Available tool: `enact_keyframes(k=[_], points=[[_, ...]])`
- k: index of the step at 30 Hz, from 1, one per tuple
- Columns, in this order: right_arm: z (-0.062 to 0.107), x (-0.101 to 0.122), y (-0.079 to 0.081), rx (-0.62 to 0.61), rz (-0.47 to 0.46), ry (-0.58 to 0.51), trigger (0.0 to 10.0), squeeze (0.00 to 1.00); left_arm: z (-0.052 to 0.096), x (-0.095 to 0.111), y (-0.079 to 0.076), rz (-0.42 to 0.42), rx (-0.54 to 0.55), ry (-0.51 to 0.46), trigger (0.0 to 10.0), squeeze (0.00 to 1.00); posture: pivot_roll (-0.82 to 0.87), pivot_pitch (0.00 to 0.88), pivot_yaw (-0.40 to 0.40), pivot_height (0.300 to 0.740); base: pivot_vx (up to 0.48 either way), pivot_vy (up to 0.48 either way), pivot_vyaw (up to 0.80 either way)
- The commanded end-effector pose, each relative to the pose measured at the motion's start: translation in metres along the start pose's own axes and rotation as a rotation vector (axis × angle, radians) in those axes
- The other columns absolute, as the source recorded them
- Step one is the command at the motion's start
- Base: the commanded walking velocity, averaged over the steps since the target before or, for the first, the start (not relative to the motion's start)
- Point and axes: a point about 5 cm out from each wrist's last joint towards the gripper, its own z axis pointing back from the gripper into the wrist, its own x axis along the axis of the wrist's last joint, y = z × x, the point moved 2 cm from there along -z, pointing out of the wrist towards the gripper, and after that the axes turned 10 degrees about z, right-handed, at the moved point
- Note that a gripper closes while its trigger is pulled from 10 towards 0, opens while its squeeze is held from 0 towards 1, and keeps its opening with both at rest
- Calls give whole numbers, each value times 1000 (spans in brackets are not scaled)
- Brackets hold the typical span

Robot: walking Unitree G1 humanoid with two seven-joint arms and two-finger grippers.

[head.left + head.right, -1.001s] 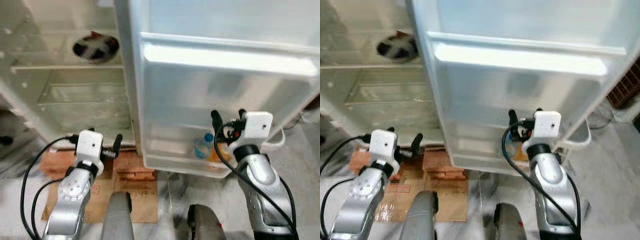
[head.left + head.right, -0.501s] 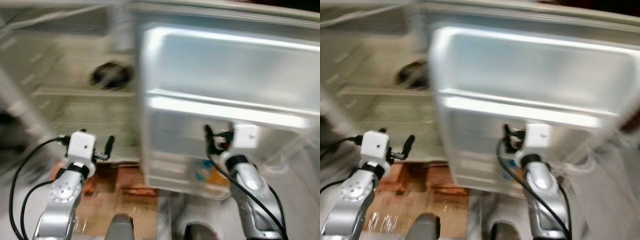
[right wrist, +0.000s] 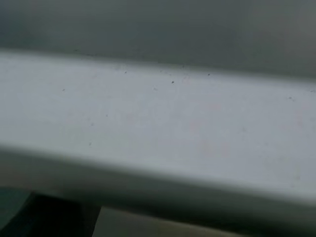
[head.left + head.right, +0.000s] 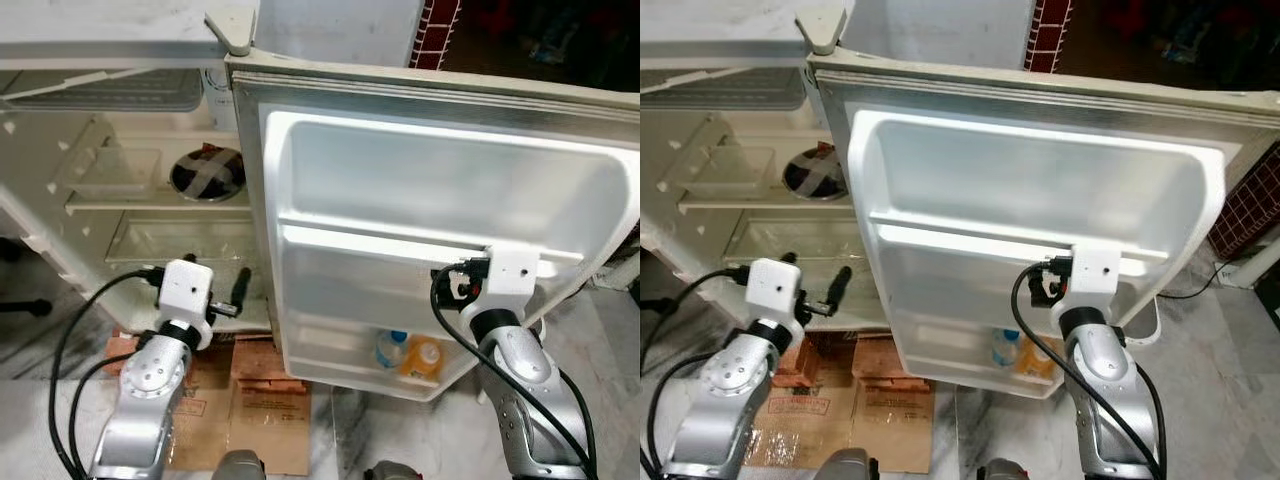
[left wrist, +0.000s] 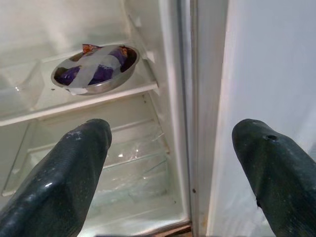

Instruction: Restocking fridge

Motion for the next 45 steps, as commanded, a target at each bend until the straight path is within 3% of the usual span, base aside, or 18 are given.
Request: enact_keyframes(k=[1, 11, 22, 33, 39, 45], points=[[0, 14, 3, 23, 5, -51, 10000, 0, 1, 0, 1, -5, 0, -2, 10000, 0, -1, 37, -10, 734, -247, -240, 0], [0, 14, 7, 71, -13, -42, 10000, 0, 1, -1, 1, 2, 2, 3, 10000, 0, -2, 42, -14, 734, -263, -216, 0], [0, 13, 18, 214, -61, -31, 10000, 0, 2, -2, 2, 5, 5, 8, 10000, 0, -1, 47, -14, 734, -290, -153, 0], [-6, 17, 9, 196, -68, -51, 10000, 0, 2, -2, 4, 11, 19, 0, 10000, 0, 1, 44, -17, 734, -90, -65, 0], [-15, 30, -1, 127, -63, -106, 10000, 0, -3, 10, 15, 10, 52, -40, 10000, 0, 7, 53, -21, 734, 0, 0, 0], [-17, 32, -13, 48, -66, -117, 10000, 0, 2, 5, 16, 23, 59, -29, 10000, 0, 7, 56, -20, 734, 0, 0, 0]])
